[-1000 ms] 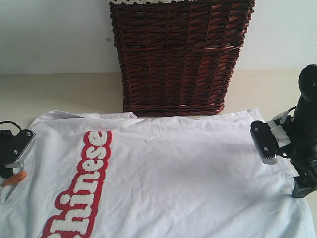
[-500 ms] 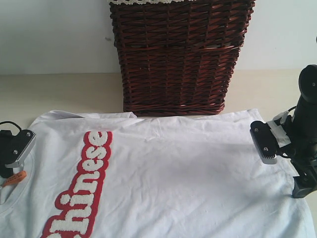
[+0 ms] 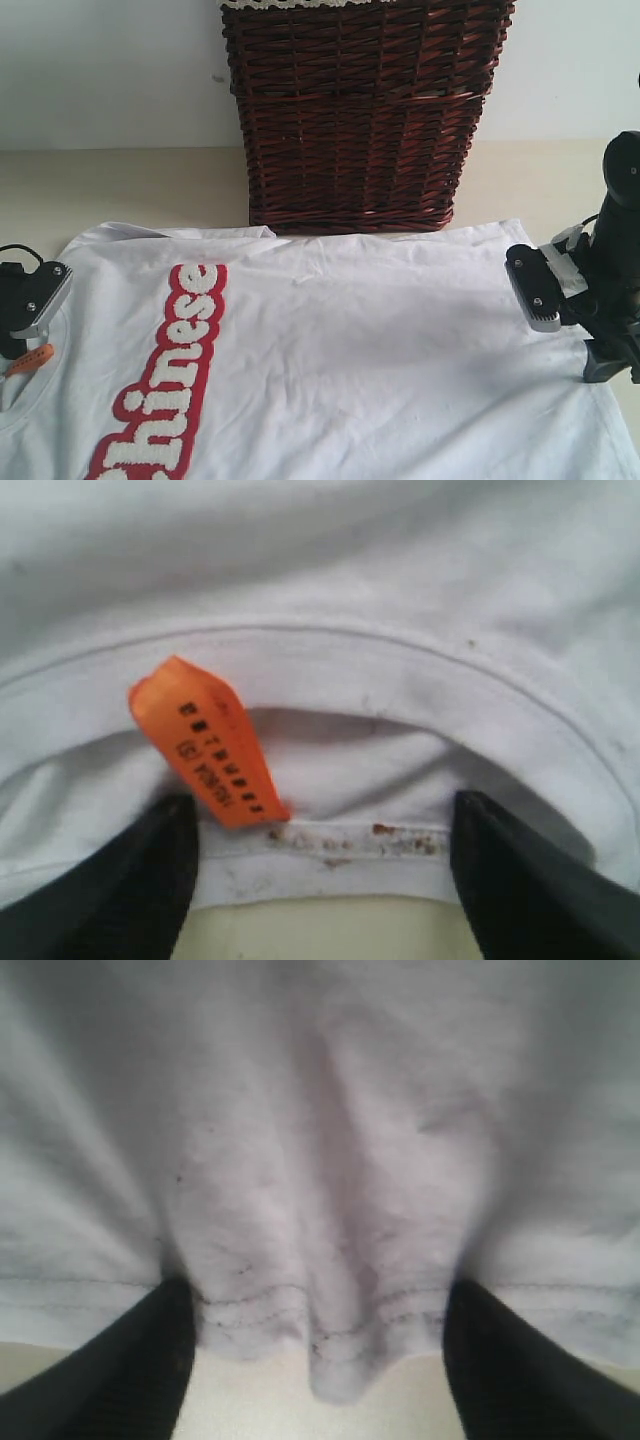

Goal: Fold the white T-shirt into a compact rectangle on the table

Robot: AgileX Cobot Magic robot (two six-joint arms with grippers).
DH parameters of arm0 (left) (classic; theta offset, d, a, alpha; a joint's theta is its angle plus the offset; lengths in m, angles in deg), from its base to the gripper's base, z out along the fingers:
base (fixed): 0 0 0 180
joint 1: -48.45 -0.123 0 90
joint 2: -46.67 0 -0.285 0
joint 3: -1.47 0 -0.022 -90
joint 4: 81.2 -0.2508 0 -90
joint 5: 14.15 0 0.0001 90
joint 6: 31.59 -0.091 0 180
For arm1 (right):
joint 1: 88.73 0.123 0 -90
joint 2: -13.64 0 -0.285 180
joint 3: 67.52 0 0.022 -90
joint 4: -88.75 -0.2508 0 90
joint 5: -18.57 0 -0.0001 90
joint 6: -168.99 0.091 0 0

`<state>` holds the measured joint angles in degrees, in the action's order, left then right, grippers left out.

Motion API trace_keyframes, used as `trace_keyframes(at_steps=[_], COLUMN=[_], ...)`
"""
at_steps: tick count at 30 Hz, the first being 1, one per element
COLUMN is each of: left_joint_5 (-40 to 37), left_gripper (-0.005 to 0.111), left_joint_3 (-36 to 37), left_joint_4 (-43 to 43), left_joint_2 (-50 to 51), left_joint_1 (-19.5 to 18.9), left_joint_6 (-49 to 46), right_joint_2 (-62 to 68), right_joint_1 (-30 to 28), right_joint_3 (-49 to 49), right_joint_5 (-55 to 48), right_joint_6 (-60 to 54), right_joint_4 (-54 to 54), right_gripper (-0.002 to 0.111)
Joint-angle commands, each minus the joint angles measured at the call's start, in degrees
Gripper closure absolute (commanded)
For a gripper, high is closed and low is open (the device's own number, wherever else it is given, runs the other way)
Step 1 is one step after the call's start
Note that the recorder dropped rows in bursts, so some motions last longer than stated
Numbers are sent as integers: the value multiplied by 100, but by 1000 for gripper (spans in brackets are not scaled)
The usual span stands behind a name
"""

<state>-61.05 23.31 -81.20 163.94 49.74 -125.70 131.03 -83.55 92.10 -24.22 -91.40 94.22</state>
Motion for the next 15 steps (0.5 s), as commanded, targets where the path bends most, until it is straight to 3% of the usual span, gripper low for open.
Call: trace_keyframes(at_steps=[1, 9, 15], left_joint_5=[306, 306, 306], left_gripper=[37, 37, 37], left_joint_3=[82, 82, 82], left_joint_4=[62, 62, 62], left_joint_2=[274, 274, 274], left_joint_1=[-12, -12, -12], left_joint_6=[-20, -20, -20], right_joint_2=[48, 48, 48], right_joint_1=[-19, -19, -19], right_joint_3=[10, 10, 10], right_joint_5=[250, 250, 289], right_joint_6=[-46, -33, 108], right_joint_4=[68, 68, -12], right_gripper=[67, 104, 108])
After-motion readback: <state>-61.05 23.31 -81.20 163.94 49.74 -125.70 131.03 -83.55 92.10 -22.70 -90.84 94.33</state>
